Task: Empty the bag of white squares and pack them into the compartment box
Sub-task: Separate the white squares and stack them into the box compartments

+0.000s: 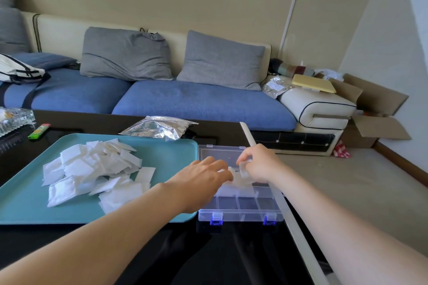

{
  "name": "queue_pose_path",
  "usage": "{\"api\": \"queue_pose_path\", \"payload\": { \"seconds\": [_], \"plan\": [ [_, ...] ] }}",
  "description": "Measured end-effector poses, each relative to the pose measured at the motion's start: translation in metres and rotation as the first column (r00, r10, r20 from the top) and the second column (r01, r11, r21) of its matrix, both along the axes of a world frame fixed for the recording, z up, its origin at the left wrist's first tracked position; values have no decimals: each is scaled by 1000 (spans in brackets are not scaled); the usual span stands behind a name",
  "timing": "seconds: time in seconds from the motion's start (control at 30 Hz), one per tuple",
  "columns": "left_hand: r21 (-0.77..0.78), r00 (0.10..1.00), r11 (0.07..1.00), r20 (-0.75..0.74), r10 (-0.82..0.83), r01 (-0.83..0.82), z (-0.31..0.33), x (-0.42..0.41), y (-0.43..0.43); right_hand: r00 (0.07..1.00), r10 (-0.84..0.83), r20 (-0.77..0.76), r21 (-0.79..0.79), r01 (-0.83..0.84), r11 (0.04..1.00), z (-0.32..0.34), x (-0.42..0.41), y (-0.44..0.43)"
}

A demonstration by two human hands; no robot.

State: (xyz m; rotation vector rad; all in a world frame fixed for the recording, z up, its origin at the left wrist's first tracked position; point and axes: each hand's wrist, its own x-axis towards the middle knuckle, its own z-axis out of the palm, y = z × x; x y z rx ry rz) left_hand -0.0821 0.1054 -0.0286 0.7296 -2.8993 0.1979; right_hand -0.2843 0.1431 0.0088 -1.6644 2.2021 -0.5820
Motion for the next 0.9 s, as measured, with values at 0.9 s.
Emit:
{"api": "queue_pose_path", "payload": {
  "seconds": [0.9],
  "plan": [
    [14,999,1000,-47,1,0,-9,-2,-7,967,-175,-185,126,200,972,-15,5,-4]
  ]
}}
